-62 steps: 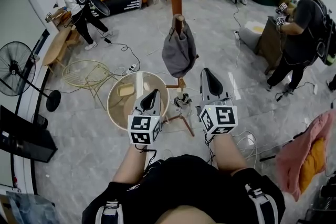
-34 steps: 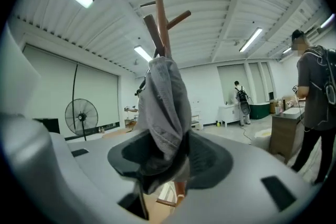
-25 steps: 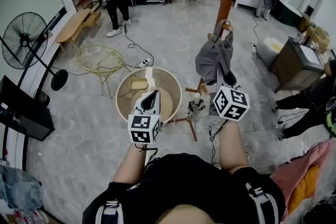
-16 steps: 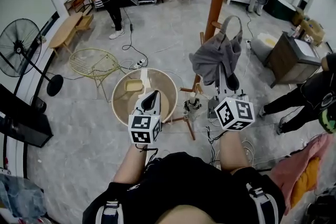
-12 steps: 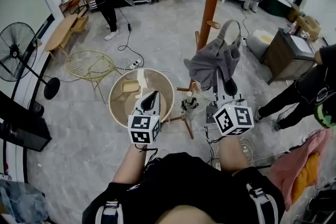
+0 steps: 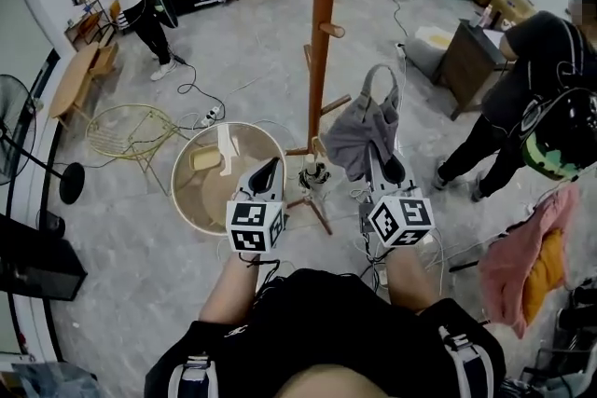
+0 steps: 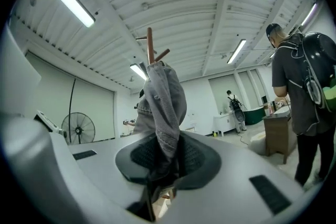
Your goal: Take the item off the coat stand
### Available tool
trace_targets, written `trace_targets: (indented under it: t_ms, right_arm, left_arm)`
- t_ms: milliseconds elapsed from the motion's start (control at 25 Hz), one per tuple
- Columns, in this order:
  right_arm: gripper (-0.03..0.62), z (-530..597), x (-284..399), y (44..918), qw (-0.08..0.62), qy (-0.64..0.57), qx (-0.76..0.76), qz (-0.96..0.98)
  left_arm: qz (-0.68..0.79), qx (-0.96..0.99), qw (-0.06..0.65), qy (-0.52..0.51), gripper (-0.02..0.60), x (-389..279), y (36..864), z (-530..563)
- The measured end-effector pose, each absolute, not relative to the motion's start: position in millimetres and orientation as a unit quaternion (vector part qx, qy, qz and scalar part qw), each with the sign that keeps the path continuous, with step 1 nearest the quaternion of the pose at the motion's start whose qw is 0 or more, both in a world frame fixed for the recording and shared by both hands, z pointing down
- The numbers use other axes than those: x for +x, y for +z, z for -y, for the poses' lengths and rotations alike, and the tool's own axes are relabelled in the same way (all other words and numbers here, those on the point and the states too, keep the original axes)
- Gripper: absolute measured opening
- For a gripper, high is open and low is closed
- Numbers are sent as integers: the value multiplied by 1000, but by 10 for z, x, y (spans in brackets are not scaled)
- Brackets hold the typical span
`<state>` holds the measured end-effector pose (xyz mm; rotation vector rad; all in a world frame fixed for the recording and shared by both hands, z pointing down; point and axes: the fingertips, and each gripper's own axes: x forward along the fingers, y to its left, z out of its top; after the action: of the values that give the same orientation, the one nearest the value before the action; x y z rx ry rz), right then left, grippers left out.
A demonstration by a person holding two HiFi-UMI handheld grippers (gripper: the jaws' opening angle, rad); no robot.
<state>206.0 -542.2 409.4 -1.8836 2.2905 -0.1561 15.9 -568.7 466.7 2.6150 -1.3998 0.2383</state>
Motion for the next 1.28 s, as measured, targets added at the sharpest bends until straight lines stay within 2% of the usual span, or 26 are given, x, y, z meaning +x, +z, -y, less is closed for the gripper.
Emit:
trace_targets:
  t_ms: [360, 1280]
  right_arm:
    - [78, 5322, 2239, 4735, 40, -93, -654, -750]
    - [77, 5205, 2316, 4836, 31, -108, -658, -744]
  left_arm:
    - [444, 888, 82, 88, 15, 429, 4713, 5718]
    - [438, 890, 79, 95, 15, 491, 4697, 5604]
